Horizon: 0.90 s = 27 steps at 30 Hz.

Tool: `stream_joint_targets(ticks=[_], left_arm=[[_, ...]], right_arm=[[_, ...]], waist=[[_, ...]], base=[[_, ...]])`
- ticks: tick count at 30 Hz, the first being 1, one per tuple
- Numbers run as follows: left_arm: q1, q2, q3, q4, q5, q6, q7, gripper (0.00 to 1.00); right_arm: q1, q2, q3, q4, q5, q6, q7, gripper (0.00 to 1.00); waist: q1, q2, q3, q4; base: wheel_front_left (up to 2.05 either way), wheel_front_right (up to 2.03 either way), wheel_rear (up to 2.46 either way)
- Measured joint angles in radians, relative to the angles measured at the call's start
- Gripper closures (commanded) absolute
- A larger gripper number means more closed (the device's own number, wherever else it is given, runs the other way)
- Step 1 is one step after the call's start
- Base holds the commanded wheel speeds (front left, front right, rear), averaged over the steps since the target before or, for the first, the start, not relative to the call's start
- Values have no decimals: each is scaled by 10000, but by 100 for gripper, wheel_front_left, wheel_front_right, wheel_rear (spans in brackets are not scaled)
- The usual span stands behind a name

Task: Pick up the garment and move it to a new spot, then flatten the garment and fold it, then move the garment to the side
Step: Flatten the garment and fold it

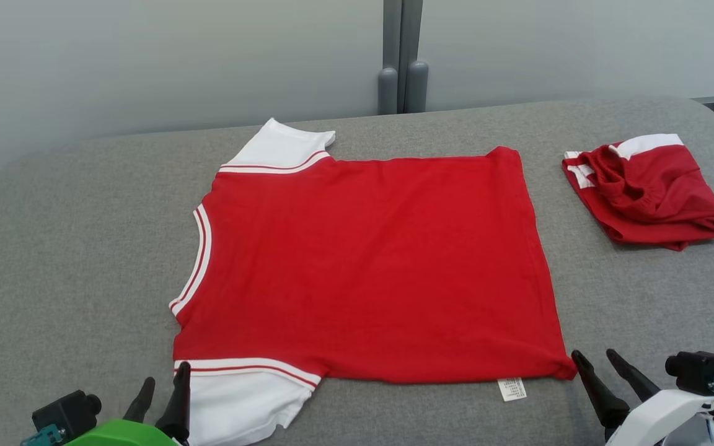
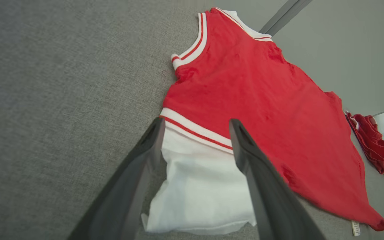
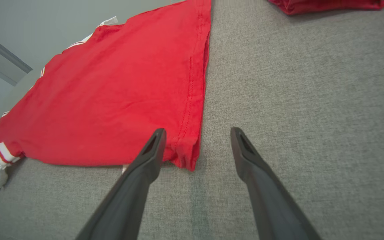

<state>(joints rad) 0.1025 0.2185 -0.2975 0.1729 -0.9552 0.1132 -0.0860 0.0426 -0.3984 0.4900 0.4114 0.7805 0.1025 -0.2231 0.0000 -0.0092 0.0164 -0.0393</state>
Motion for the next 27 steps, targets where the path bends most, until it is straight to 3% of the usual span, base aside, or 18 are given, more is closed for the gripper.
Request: stream_joint_targets(ticks=[5,20,27], left_arm=[[-168,178,-330,-408,786,-48,-487,0],[-632,-209,-886,-809,2291,-71,-1363,0],[-633,-412,-740,-706,2871,17,-1540,0]], right_arm=[[-276,-155,-107,-347,-368,-209,-63,0],[-1404,48,-685,-1367,-1256,-1655,-205,0],[-1423,412,-646,-1595,-1705,-1906,-230,0]], waist=[[0,0,-174,-57],[0,0,-474,-127],[0,0,-533,-108]], base=[[0,0,0],[0,0,0],[0,0,0]])
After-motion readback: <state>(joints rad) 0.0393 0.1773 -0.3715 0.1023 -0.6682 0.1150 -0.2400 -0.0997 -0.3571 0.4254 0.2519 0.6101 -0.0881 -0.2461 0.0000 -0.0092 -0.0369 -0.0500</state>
